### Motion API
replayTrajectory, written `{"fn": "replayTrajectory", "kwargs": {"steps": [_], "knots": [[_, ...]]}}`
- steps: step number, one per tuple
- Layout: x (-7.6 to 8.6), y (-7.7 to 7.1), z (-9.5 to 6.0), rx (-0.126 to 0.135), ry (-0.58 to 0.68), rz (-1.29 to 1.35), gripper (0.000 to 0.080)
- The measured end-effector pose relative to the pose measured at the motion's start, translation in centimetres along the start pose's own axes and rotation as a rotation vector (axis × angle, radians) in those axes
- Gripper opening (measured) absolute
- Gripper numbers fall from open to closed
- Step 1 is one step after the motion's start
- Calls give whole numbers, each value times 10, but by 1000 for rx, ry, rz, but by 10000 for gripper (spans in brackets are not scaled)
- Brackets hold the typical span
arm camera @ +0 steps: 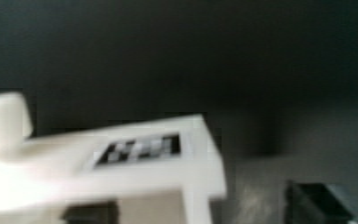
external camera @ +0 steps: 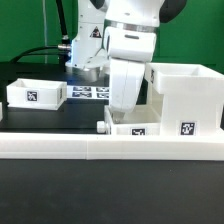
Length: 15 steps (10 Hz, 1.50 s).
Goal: Assemble drawer
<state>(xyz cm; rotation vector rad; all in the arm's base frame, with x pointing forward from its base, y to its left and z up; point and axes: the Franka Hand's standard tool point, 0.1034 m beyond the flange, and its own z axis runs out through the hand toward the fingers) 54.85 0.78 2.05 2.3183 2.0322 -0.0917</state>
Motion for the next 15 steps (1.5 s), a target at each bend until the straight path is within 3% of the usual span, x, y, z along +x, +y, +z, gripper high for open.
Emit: {"fn": "replayTrajectory", "kwargs": {"steps": [4,7,9,11,15], "knots": [[-10,8,-28,26,-24,7,648],[-55,24,-42,42,-35,-71,649],[-54,23,-40,45,-26,-65,649],[-75,25,-30,59,62,-72,649],[-87,37,-12,60,197,-126,649]]}}
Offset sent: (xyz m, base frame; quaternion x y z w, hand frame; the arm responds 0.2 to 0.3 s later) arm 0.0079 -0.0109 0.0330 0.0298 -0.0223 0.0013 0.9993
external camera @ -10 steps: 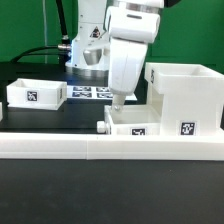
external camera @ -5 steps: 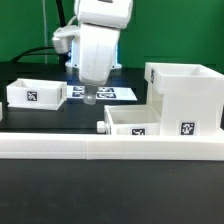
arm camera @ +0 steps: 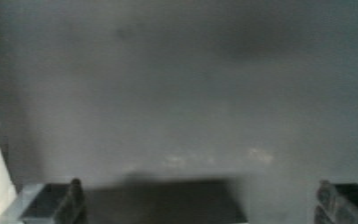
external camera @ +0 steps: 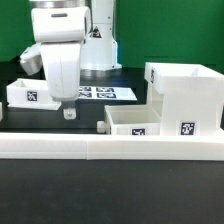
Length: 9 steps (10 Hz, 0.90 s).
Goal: Assemble drawer
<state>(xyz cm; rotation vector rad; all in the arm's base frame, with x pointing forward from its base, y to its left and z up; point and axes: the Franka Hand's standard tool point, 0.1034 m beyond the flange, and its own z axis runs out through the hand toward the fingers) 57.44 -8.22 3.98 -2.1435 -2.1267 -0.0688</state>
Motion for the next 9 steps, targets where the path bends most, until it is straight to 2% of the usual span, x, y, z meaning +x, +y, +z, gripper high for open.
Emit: {"fn": "replayTrajectory", "kwargs": {"steps": [1,2,3,5,6,7,8,9], "knots": [[-2,1,2,3,36,-27,649],[-2,5,2,-10,54,-47,649],[1,12,-1,-84,29,-62,649],[-1,9,1,-79,28,-57,649],[-2,10,3,-100,21,-59,649],[-2,6,12,-84,28,-64,649],[2,9,13,-99,28,-64,649],[12,10,15,-98,37,-60,649]]}}
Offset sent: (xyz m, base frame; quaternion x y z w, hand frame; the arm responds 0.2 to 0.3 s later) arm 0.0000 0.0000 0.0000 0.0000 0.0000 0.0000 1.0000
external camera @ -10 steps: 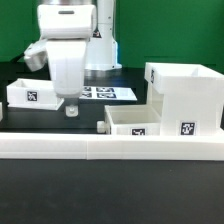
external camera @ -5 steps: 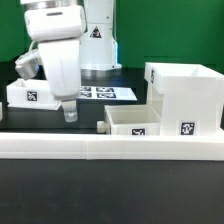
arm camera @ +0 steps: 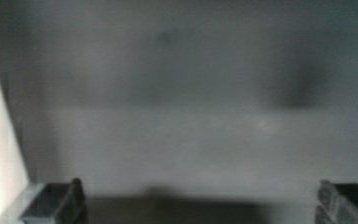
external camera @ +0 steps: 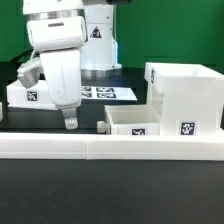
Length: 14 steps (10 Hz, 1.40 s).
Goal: Assemble drawer
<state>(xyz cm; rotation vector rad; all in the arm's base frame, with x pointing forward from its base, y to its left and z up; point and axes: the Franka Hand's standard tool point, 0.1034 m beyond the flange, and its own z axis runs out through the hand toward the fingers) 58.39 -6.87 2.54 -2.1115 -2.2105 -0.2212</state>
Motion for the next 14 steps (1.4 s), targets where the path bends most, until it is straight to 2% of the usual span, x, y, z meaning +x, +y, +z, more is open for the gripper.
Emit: {"fn": "replayTrajectory", "kwargs": {"steps": [4,8,14], "knots": [[35,5,10,6,31,-26,649],[35,3,11,2,32,-15,649],[69,10,14,10,18,-3,649]]}}
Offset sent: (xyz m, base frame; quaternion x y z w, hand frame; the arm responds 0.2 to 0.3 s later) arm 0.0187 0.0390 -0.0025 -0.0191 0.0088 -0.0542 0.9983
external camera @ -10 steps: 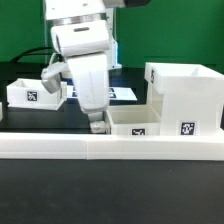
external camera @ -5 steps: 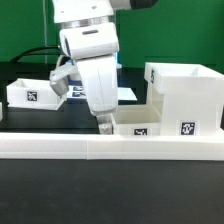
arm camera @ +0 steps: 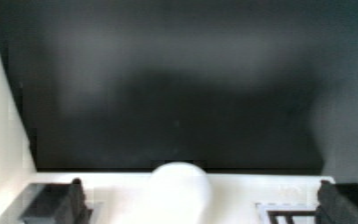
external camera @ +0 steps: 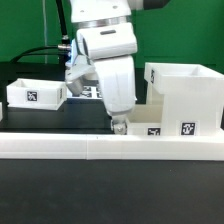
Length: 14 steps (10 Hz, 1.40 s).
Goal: Assemble drawer
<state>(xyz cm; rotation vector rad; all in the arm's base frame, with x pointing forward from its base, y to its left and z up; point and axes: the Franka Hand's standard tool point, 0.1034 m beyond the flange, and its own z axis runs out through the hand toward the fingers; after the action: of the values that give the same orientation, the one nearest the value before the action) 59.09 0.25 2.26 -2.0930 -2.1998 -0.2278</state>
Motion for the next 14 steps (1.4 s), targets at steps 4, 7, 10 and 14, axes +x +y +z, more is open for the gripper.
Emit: {"fn": "replayTrajectory", "kwargs": {"steps": [4,7,10,14], "knots": [[21,0,7,36,-8,-4,649],[28,-2,11,43,-6,-13,649],[25,-2,11,44,-6,-8,649],[29,-3,11,80,-8,-32,649]]}}
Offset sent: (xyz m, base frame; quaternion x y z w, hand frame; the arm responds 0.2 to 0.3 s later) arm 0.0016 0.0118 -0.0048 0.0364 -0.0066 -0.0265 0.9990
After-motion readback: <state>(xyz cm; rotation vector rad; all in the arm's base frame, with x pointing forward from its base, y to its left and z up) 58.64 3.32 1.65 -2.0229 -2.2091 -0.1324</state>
